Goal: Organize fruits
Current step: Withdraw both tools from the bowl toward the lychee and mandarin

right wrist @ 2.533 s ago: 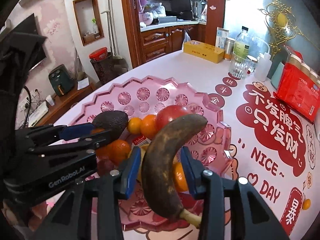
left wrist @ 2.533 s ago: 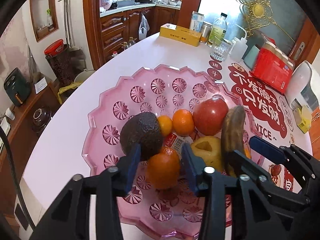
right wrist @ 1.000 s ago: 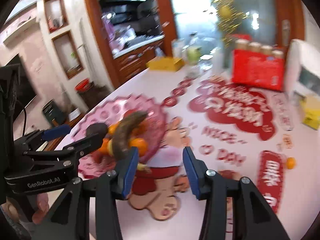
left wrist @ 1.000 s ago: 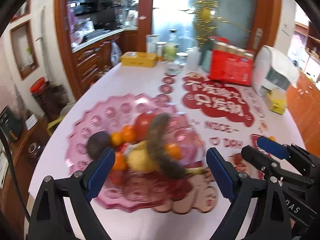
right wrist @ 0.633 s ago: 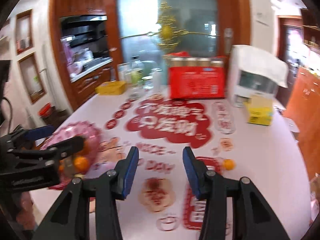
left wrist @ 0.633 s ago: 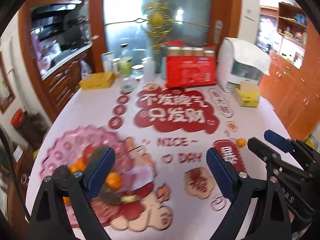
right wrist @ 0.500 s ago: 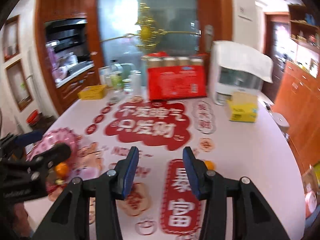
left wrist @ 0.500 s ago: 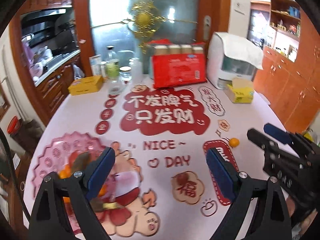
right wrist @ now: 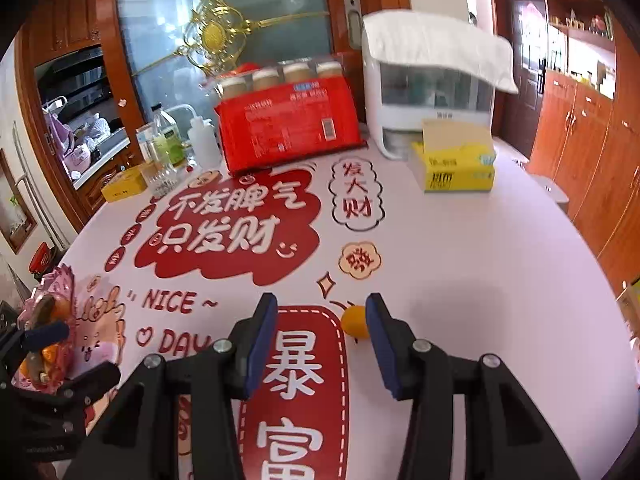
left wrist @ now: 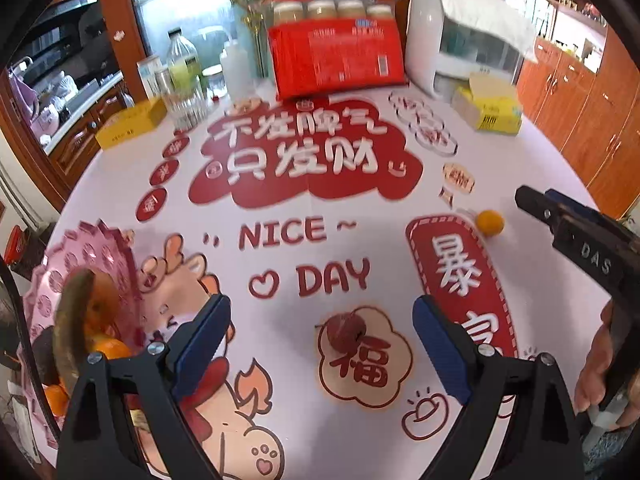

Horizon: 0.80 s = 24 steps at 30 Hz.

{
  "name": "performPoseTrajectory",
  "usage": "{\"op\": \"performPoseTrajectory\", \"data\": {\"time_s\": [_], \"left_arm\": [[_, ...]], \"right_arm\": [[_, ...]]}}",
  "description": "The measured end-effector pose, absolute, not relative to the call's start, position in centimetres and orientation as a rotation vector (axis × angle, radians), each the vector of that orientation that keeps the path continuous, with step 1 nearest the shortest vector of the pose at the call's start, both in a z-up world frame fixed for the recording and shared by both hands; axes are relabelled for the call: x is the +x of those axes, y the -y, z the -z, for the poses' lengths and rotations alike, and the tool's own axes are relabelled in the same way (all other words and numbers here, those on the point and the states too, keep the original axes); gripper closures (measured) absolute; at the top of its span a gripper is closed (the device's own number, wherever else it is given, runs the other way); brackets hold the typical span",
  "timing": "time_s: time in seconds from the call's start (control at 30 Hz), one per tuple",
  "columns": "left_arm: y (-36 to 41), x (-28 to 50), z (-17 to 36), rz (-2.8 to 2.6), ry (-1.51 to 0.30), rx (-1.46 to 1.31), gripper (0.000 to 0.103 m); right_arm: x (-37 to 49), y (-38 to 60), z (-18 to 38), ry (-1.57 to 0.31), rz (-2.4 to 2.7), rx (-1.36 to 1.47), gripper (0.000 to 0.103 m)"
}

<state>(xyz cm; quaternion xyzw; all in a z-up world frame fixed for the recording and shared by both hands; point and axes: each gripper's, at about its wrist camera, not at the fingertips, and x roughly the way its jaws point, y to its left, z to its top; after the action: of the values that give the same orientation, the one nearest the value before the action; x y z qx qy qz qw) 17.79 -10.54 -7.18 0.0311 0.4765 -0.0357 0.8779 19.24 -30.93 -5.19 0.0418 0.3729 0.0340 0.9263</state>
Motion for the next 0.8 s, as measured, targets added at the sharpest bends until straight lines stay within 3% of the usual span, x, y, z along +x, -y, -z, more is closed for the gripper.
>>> {"op": "performPoseTrajectory", "data": {"time_s": [0.53,0.8], "left_arm": [[11.4,18.7,12.4,0.112,-1.060,0.051,0.011],[11.1,19.2,13.4,0.137,-1.072,0.010,0.026]], "right_arm": [[21.9,31.2,10.2,-0.825,-0.130,0.112,0.057],[22.4,31.1,11.6,-0.847,-0.133,0.103,0.057]]}}
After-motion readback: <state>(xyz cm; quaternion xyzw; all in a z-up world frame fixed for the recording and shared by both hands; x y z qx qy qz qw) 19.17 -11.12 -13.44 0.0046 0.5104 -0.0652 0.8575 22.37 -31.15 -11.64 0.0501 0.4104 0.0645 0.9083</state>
